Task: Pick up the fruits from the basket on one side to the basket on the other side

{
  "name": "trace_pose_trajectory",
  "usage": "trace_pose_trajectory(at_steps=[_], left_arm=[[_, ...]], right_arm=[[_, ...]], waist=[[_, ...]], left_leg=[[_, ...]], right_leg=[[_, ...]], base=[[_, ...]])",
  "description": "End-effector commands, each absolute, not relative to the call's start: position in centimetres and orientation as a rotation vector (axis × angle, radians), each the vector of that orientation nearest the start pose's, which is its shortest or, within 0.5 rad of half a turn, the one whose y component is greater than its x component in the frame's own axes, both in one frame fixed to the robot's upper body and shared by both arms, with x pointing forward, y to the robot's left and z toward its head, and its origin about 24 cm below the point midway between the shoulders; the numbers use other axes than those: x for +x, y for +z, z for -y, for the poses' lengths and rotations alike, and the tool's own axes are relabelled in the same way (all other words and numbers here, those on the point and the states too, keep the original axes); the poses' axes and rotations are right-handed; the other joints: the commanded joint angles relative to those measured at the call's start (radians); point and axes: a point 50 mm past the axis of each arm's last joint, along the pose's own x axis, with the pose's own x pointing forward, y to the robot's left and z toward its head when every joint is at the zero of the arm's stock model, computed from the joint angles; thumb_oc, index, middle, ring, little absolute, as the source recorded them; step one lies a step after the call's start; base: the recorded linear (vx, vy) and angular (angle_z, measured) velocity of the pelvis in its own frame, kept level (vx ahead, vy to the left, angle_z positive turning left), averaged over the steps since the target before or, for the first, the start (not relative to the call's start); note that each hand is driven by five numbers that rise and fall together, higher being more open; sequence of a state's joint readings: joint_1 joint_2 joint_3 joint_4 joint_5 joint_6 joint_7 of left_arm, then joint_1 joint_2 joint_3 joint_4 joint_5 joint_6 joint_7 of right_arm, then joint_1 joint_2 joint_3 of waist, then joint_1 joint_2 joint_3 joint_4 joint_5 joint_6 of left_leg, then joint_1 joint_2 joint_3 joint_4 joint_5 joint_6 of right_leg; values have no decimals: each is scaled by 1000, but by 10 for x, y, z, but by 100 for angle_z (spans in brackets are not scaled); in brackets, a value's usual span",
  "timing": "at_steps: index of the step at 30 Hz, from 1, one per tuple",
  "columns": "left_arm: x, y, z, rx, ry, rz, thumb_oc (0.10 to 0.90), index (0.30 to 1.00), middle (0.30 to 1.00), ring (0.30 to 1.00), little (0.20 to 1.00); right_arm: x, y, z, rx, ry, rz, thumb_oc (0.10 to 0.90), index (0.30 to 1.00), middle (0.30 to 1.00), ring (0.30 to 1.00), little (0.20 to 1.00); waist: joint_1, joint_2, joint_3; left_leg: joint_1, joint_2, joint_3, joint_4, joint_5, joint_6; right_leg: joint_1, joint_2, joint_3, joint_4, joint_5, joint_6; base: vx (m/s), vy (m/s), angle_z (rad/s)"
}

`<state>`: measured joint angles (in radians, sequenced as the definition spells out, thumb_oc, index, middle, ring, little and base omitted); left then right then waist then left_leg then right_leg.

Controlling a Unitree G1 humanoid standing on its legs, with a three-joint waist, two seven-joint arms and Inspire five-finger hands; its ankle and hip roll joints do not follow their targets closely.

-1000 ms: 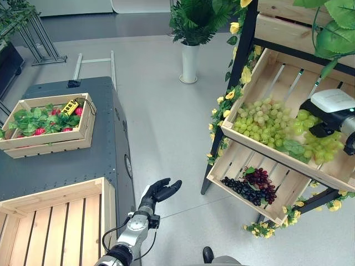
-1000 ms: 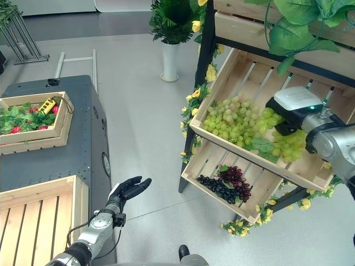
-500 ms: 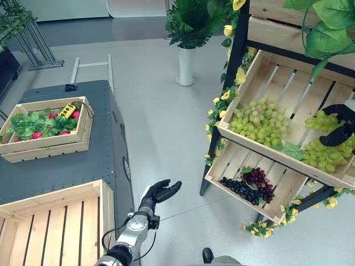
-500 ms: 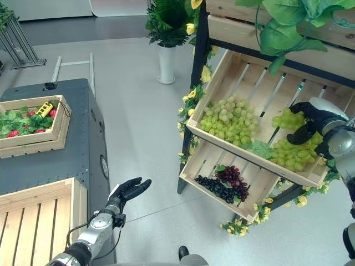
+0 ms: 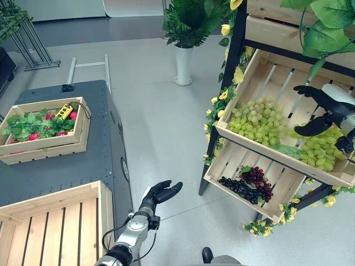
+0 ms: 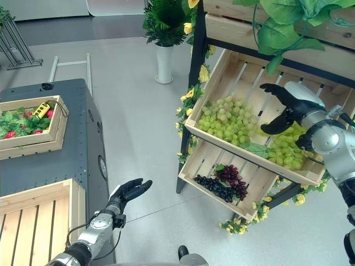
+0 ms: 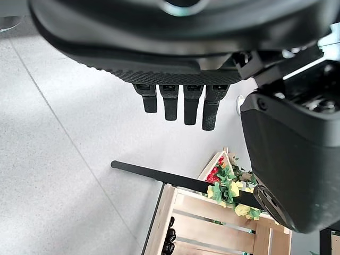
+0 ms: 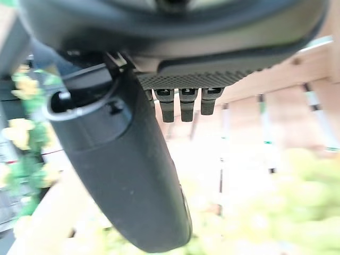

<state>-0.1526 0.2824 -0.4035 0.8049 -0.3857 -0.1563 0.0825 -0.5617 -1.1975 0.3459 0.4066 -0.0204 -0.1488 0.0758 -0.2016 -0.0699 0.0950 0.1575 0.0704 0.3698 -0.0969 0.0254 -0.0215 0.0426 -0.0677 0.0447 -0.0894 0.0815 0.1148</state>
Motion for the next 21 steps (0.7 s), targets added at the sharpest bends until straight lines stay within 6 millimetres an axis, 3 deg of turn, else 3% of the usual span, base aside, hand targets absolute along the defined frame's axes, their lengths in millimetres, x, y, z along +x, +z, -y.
trace_pose_trajectory(at_steps=[1, 11, 21], left_arm=[[255, -61, -171, 137, -117, -404, 800, 900, 900, 900, 900], [251, -67, -175, 135, -94, -433, 800, 900, 900, 900, 900], [251, -70, -170, 113, -73, -443, 800, 900, 900, 900, 900]], right_arm=[[309, 277, 326, -1093, -208, 424, 800, 900, 900, 900, 900], [299, 262, 270, -1021, 43, 569, 800, 900, 900, 900, 900], [282, 246, 232, -944, 170, 687, 800, 900, 900, 900, 900]], waist=[[34, -39, -56], [17, -30, -53], [-17, 1, -49]], left_leg=[[52, -12, -28, 24, -163, 25], [53, -14, -24, 29, -169, 28], [72, -17, -15, 33, -196, 33]], right_leg=[[39, 39, -24, 2, -65, 1], [38, 35, -22, 3, -70, 2], [47, 35, -7, 7, -84, 8]], base=[[-30, -49, 1], [-2, -5, 0], [23, 14, 0]])
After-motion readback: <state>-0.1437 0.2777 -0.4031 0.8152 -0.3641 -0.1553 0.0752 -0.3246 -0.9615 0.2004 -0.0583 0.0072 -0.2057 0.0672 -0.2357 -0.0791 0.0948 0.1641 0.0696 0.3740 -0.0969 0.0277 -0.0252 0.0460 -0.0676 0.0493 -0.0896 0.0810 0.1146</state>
